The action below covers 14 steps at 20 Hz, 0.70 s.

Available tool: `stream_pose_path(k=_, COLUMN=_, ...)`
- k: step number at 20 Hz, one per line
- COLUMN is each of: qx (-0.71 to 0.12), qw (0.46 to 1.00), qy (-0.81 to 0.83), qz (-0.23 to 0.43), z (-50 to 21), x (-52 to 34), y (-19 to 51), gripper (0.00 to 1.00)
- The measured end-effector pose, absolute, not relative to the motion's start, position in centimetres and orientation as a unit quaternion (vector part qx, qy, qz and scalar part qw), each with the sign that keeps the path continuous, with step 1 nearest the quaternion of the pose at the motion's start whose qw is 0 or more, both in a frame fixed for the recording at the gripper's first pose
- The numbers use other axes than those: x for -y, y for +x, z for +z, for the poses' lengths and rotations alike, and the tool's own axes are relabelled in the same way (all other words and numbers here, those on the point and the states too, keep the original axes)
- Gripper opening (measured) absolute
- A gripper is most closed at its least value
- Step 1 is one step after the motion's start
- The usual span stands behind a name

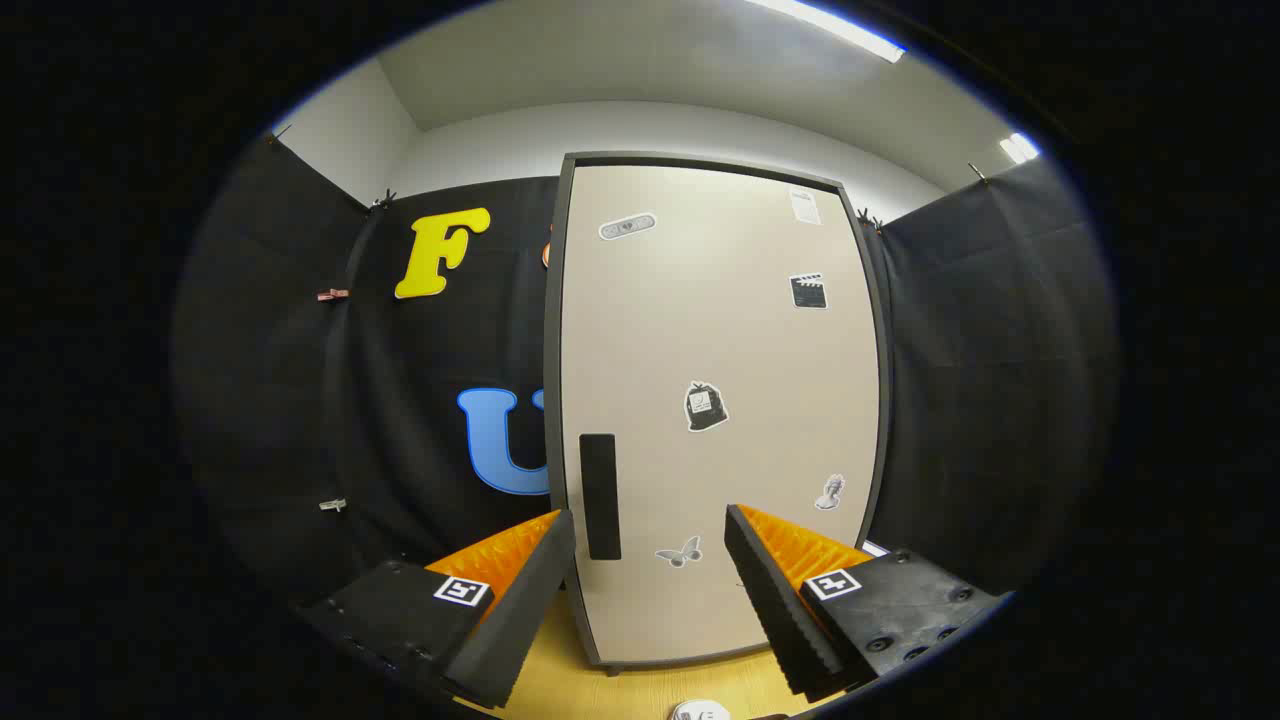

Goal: Open the shoe cabinet door, grab the shoes and put them into the shoe cabinet, then close the shoe cabinet door.

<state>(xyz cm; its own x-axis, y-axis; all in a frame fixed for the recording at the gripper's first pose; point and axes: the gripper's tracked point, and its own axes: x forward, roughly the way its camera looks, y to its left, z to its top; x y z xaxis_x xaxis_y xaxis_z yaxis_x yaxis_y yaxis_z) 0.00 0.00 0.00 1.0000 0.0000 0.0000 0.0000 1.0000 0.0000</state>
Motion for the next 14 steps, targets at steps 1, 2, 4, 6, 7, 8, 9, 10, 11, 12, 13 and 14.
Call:
stream_pose_path(k=1, qx=-0.001, qw=1.000, qy=0.000, qz=0.001, z=-0.1, x=-0.1, y=0.1, gripper=0.98)
stream_pose_path(k=2, qx=-0.003, qw=1.000, qy=-0.001, qz=0.000, z=-0.2, x=0.0, y=0.2, gripper=0.98)
stream_pose_path(k=4, qx=-0.008, qw=1.000, qy=-0.003, qz=0.001, z=-0.5, x=-0.1, y=0.5, gripper=0.98)
stream_pose_path(k=6, qx=-0.010, qw=1.000, qy=-0.004, qz=0.001, z=-0.6, x=-0.2, y=0.7, gripper=0.98)
stream_pose_path(k=7, qx=-0.009, qw=1.000, qy=-0.005, qz=0.001, z=-0.6, x=-0.3, y=0.8, gripper=0.98)
stream_pose_path(k=8, qx=-0.008, qw=1.000, qy=-0.006, qz=0.001, z=-0.5, x=-0.4, y=0.9, gripper=0.98)
stream_pose_path(k=9, qx=-0.008, qw=1.000, qy=-0.006, qz=0.002, z=-0.5, x=-0.4, y=0.9, gripper=0.98)
stream_pose_path(k=10, qx=-0.008, qw=1.000, qy=-0.007, qz=0.002, z=-0.5, x=-0.5, y=0.9, gripper=0.98)
stream_pose_path(k=11, qx=-0.008, qw=1.000, qy=-0.007, qz=0.002, z=-0.6, x=-0.6, y=1.0, gripper=0.98)
stream_pose_path(k=12, qx=-0.008, qw=1.000, qy=-0.008, qz=0.002, z=-0.6, x=-0.6, y=1.1, gripper=0.98)
stream_pose_path(k=13, qx=-0.007, qw=1.000, qy=-0.008, qz=0.002, z=-0.6, x=-0.6, y=1.1, gripper=0.98)
stream_pose_path(k=14, qx=-0.007, qw=1.000, qy=-0.008, qz=0.002, z=-0.5, x=-0.6, y=1.2, gripper=0.98)
